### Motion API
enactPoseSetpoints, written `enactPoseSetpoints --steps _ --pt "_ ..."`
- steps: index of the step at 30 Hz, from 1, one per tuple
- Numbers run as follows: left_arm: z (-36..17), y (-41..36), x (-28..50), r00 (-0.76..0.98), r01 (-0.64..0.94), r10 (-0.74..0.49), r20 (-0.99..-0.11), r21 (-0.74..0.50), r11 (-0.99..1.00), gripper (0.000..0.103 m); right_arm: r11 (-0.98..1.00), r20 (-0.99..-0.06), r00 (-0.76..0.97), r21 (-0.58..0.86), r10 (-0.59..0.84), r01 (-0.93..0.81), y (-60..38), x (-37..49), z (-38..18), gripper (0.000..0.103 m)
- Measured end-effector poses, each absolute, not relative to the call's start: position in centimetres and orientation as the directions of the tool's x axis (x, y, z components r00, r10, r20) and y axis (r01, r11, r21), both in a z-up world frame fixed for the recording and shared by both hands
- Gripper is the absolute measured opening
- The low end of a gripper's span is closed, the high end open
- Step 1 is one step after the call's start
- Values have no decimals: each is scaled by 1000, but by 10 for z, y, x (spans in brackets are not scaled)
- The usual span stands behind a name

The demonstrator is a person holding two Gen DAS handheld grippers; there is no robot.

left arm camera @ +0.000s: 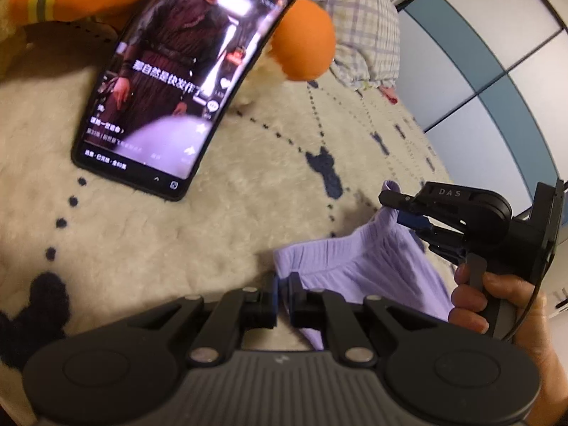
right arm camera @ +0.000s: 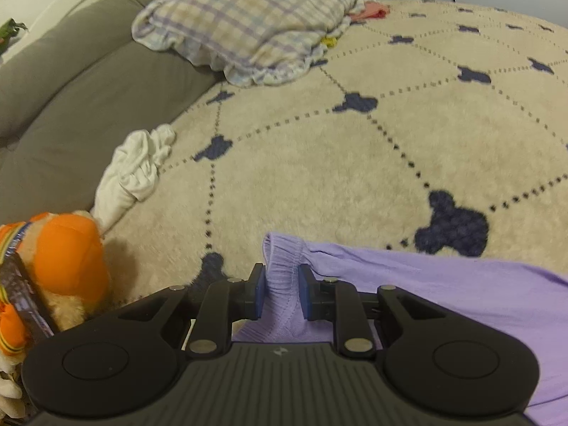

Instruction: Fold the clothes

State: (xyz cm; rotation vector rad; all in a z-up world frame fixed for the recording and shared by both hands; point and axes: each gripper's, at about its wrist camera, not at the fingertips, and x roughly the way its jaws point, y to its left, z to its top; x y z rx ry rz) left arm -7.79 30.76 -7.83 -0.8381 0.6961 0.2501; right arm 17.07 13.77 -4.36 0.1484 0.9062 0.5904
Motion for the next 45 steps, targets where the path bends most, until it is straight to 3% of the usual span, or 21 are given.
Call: enactPoseSetpoints --steps 7,9,11,14,17,22,25,45 --pt "-75 303 -77 744 -461 -42 -667 -558 690 7 835 -708 451 399 543 -380 134 175 -59 25" --pt "-74 303 -76 742 -463 -47 -669 -561 687 7 835 -713 444 403 543 -375 134 174 -55 29" --pt "-73 304 -75 736 -466 -58 -674 -568 678 9 834 -715 439 406 544 -373 130 172 -48 39" --pt "-73 304 -74 733 -472 -69 -677 -578 666 14 835 -710 447 403 544 -374 119 164 -36 44" --pt "-71 305 -75 734 -470 -85 -674 -595 652 25 836 -705 455 401 543 -376 109 156 -24 49" --pt "-66 302 -82 741 -457 -107 -663 -615 643 55 845 -696 483 394 532 -362 80 140 -7 52" --pt "-63 299 -87 742 -449 -112 -661 -615 648 67 857 -693 506 384 513 -343 57 128 -1 53" --pt "-49 247 -86 751 -294 -184 -634 -570 767 70 945 -686 659 299 310 -133 -143 48 7 54"
